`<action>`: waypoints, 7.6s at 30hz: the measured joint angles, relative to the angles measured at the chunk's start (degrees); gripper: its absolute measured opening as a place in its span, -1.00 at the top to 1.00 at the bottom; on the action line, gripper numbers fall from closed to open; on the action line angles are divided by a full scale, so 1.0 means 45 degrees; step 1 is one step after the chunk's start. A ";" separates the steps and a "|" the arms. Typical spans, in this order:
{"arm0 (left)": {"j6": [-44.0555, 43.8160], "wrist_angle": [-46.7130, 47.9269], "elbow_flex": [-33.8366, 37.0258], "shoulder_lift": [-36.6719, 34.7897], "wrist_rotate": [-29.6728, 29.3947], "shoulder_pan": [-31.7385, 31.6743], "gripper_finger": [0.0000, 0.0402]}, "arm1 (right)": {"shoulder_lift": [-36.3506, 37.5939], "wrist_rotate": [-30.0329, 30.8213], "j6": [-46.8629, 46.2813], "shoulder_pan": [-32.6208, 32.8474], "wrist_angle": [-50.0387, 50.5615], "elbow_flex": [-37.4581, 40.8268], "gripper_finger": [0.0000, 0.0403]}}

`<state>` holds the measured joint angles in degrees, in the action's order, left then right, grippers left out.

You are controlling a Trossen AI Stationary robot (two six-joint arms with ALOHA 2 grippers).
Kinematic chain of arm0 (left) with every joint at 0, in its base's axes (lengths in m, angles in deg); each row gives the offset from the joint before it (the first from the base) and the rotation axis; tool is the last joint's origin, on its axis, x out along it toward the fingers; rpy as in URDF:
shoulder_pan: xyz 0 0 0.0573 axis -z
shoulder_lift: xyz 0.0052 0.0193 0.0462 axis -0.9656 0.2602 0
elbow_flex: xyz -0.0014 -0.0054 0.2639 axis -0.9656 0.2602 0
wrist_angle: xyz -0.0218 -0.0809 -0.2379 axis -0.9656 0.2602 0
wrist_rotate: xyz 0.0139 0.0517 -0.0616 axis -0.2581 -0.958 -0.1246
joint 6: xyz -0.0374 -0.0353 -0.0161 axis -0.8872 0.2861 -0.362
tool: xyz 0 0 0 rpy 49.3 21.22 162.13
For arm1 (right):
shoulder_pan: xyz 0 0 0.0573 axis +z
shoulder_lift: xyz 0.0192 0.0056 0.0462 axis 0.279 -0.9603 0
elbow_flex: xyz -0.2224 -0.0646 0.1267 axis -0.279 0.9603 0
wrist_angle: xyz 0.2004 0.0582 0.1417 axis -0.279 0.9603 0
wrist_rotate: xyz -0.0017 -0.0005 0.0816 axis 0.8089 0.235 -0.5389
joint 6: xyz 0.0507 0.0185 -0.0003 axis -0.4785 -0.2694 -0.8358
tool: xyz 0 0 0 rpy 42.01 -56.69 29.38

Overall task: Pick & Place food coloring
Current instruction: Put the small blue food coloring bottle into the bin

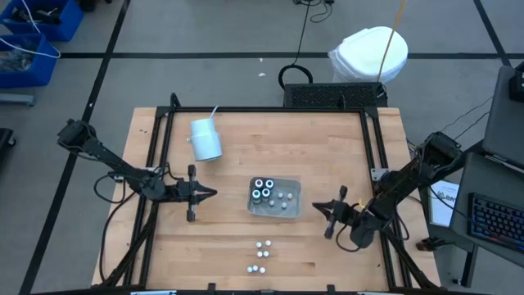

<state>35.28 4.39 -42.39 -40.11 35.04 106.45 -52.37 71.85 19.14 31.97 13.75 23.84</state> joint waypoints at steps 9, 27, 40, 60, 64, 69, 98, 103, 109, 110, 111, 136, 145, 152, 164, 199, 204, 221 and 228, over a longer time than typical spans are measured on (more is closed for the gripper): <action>0.0093 0.0053 0.0000 0.0000 -0.0042 0.0000 0.87 | 0.0000 -0.2788 0.6699 0.0669 -0.8800 0.1223 0.99; -0.0019 0.0447 0.0000 -0.0005 0.0068 -0.0010 0.87 | 0.4725 -0.3417 1.0016 -0.0047 -1.1606 0.4917 1.00; -0.0375 0.1847 0.0000 0.0000 -0.0539 -0.0746 0.87 | 0.7091 -0.9127 1.1252 -0.2138 -0.7840 0.4795 1.00; 0.0447 0.1315 -0.0370 0.0005 0.2696 -0.2952 0.87 | 0.8942 -1.3053 0.9727 -0.7190 -0.6025 0.4805 1.00; -0.0699 0.3151 -0.1663 0.0622 0.2025 -0.1774 0.89 | 0.8948 -1.3087 0.8892 -0.7190 -0.6619 0.4810 1.00; -0.1488 0.4772 -0.4136 0.3749 -0.0162 0.0982 0.97 | 0.8950 -1.3084 0.8510 -0.7190 -0.6776 0.4810 1.00; -0.3309 0.9929 -1.3993 1.3075 0.0693 0.3142 0.96 | 0.8574 -1.3020 0.8680 -0.7100 -0.5945 0.4824 1.00; -0.3499 0.8905 -1.3993 1.3075 0.0662 0.3373 0.94 | 0.8573 -1.3044 0.8251 -0.6920 -0.5956 0.4824 1.00; -0.3683 0.8042 -1.3993 1.3089 -0.0249 0.3806 0.77 | 0.8573 -1.3054 0.7726 -0.6830 -0.6035 0.4824 1.00; -0.4041 0.8011 -1.3993 1.3164 -0.0252 0.3887 0.73 | 0.8573 -1.3054 0.7616 -0.6830 -0.6048 0.4824 1.00; -0.4259 0.7965 -1.3993 1.3282 -0.0208 0.3959 0.70 | 0.8574 -1.3054 0.7571 -0.6830 -0.6046 0.4824 1.00; -0.7279 0.9033 -1.3979 1.3990 0.1451 0.3166 -0.07 | 0.8573 -1.3015 0.8315 -0.6855 -0.6197 0.4824 1.00; -0.7636 0.8998 -1.3979 1.4479 0.1057 0.3036 -0.07 | 0.8574 -1.3004 0.8515 -0.6855 -0.6422 0.4824 1.00; -0.7686 0.9115 -1.3979 1.4479 0.1253 0.3039 -0.07 | 0.8573 -1.3001 0.8514 -0.6855 -0.6474 0.4824 1.00; -0.7633 0.9301 -1.3979 1.4483 0.1559 0.3105 -0.07 | 0.8576 -1.2996 0.8742 -0.6855 -0.6495 0.4824 1.00; -0.7822 0.9272 -1.3984 1.4955 0.2137 0.2584 -0.06 | 0.8575 -1.2991 0.8747 -0.6855 -0.6490 0.4824 1.00; -0.7817 0.9272 -1.3984 1.4955 0.2137 0.2584 -0.06 | 0.8573 -1.2995 0.8747 -0.6855 -0.6490 0.4824 1.00; -0.7613 0.9272 -1.3984 1.4955 0.2127 0.2584 0.28 | 0.8573 -1.2991 0.8742 -0.6855 -0.6490 0.4824 1.00; -0.7613 0.9272 -1.3984 1.4950 0.2130 0.2594 0.45 | 0.8574 -1.2991 0.8742 -0.6854 -0.6490 0.4824 1.00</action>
<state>1.02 46.11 -105.32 27.17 44.62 118.12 -13.78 13.39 58.48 1.13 -15.46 45.55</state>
